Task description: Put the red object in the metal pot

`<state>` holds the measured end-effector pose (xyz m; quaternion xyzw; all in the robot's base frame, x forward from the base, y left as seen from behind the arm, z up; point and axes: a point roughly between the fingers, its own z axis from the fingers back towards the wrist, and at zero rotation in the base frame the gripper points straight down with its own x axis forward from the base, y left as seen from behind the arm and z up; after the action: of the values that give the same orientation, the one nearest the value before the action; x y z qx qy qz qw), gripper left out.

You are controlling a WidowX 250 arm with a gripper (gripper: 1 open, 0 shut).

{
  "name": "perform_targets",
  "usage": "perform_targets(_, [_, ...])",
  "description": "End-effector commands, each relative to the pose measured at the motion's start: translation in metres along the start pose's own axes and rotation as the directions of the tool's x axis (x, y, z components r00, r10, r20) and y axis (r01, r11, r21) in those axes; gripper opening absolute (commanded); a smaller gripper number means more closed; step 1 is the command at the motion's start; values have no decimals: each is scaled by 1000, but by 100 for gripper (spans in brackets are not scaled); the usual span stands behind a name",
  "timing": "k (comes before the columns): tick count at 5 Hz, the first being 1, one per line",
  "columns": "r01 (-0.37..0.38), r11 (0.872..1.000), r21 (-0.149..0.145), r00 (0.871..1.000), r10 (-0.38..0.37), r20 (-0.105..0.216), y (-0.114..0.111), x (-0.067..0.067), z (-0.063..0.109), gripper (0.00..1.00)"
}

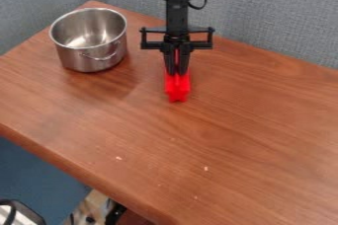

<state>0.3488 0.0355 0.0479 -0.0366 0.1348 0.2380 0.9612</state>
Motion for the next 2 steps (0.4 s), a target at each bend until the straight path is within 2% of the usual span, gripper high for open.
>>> perform_targets(1, [-63, 997, -37, 997, 64, 47, -6, 3, 19, 0])
perform_targets(2, [-142, 988, -62, 989, 145, 42, -9, 2, 22, 0])
